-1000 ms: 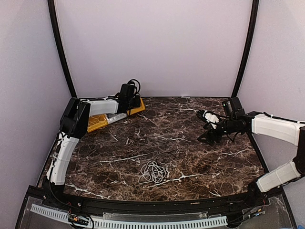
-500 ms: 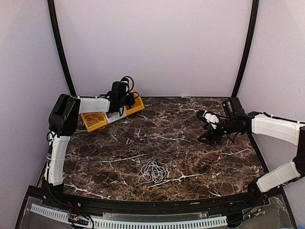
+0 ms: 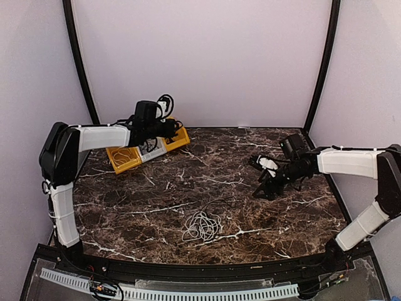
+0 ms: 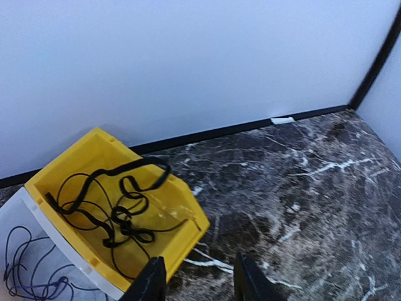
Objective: Untangle the cables
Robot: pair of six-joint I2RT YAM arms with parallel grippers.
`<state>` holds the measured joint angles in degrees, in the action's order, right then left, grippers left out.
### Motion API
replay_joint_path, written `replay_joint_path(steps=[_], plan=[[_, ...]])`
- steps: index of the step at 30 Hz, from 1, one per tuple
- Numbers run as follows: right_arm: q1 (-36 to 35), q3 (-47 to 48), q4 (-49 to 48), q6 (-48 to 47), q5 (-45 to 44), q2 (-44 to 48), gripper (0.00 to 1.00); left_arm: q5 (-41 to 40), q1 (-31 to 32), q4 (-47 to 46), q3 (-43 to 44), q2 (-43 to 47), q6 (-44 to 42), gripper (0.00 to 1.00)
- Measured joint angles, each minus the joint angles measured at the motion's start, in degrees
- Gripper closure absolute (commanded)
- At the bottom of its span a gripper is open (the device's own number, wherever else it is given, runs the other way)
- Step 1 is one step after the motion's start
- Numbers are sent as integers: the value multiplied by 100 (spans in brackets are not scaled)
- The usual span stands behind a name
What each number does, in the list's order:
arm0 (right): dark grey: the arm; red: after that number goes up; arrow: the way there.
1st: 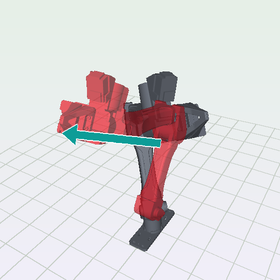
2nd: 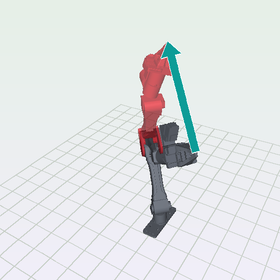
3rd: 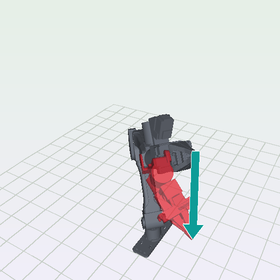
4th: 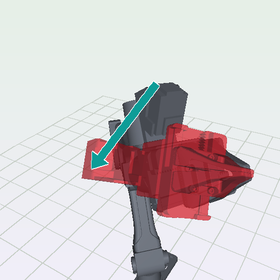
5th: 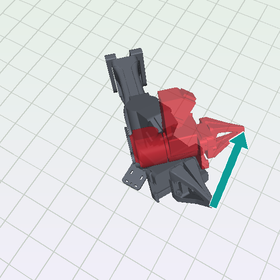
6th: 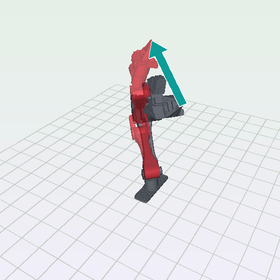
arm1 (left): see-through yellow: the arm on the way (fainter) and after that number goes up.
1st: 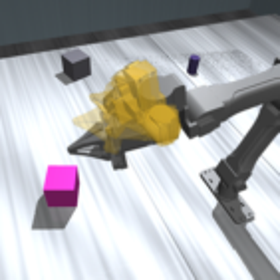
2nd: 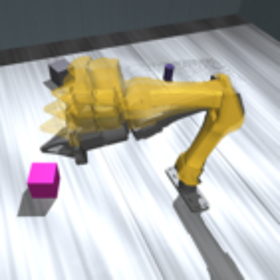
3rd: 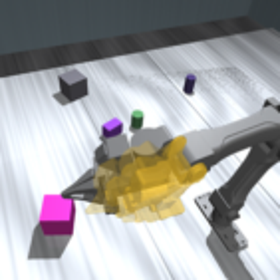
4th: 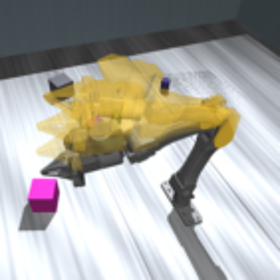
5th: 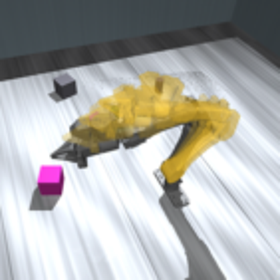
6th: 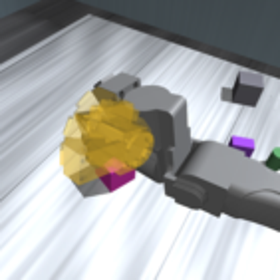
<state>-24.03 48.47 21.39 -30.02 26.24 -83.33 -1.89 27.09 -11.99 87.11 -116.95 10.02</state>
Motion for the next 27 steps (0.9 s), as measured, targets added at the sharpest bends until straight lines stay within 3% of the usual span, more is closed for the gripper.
replay_joint_path(steps=[7,13,16,20,24,27], plan=[[-494,466,284,186,238,-785,15,798,863,22,-1552,1845,-258,50],[-802,916,426,326,514,-1502,17,1054,1563,-273,-3047,2828,-192,41],[-973,1086,538,442,584,-1794,32,975,1781,-422,-3764,3134,-98,41],[-1043,1410,590,623,634,-2155,61,822,1926,-614,-4304,3353,107,42],[-1043,1493,527,728,601,-2197,98,754,2000,-909,-4548,3399,269,42],[-1043,1493,525,831,466,-2105,100,739,2129,-1137,-4649,3390,280,42]])
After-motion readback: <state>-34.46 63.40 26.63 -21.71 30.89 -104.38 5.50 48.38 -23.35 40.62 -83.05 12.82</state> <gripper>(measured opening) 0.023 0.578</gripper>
